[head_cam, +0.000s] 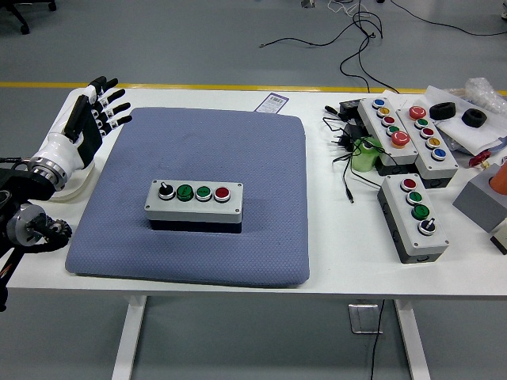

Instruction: Pick up the button,place it on the desk,press the button,press the button

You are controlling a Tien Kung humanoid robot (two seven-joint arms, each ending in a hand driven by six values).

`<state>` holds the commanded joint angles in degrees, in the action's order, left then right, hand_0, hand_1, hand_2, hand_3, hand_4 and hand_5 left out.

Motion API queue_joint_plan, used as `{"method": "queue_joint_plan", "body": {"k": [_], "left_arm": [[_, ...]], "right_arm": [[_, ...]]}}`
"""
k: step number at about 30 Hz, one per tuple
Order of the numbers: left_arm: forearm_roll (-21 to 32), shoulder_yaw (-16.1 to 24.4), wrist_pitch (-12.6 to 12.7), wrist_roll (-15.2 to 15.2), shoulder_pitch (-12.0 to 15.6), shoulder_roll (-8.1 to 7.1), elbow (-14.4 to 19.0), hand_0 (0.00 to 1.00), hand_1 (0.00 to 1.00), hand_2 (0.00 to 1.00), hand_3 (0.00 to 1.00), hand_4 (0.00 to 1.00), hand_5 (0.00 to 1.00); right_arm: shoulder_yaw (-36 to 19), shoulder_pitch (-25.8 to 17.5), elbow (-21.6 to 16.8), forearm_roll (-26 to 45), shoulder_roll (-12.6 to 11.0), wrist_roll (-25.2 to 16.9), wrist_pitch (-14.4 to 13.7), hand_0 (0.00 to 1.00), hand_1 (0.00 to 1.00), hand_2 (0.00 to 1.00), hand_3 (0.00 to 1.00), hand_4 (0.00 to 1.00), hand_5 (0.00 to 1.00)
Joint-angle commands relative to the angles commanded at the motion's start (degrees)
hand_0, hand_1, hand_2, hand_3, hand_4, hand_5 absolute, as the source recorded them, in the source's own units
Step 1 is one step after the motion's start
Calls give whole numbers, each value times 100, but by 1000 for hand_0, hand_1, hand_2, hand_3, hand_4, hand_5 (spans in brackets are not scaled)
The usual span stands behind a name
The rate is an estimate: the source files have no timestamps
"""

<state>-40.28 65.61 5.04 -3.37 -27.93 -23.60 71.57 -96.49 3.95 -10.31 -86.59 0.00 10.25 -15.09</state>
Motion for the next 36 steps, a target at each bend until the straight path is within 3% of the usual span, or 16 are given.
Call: {"method": "queue_joint_plan", "body": {"k": [20, 36], "left_arm": [[-102, -61, -37, -78, 27, -58, 65, 840, 910, 976, 973, 596, 998], [-309, 247, -41, -118, 215, -115, 335, 841, 910, 965, 972, 589, 998]], "right_arm": [[112, 6, 0, 5, -4, 70, -3, 553, 649, 700, 617, 298, 123], [346, 1, 0, 7, -26, 53, 40, 554, 655, 713, 617, 297, 124]]}}
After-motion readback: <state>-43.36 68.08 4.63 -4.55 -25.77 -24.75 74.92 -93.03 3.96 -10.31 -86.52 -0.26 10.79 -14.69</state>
